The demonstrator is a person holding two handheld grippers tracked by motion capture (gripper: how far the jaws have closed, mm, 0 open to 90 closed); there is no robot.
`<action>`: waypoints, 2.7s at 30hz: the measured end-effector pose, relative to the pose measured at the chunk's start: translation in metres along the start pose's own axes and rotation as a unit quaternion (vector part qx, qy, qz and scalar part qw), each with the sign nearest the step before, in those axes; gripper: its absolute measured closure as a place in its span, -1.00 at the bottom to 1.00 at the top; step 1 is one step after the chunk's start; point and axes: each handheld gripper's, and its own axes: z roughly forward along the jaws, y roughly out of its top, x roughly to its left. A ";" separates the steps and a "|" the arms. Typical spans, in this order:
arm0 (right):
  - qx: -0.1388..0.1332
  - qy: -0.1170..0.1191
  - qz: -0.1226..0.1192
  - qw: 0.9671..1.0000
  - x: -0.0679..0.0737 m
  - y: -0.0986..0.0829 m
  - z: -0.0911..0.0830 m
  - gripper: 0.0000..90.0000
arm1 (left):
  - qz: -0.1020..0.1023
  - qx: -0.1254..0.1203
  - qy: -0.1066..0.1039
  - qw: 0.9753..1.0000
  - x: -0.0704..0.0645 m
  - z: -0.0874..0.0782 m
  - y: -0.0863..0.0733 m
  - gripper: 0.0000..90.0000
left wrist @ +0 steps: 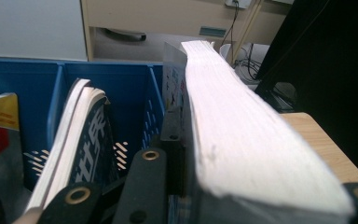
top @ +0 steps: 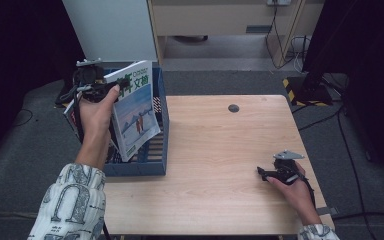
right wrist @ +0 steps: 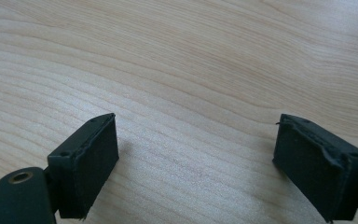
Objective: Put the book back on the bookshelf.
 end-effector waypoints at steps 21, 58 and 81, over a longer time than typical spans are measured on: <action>0.000 0.000 -0.001 1.000 0.000 0.000 0.000 -0.69 | 0.001 -0.002 -0.026 1.000 -0.019 0.032 -0.017 0.62; 0.003 0.001 0.000 1.000 0.000 0.000 0.000 -0.70 | -0.008 -0.047 -0.043 0.998 -0.018 0.052 -0.068 0.61; 0.003 0.000 0.000 1.000 0.001 0.000 0.000 -0.70 | -0.004 -0.006 -0.020 1.000 -0.008 0.027 -0.081 0.59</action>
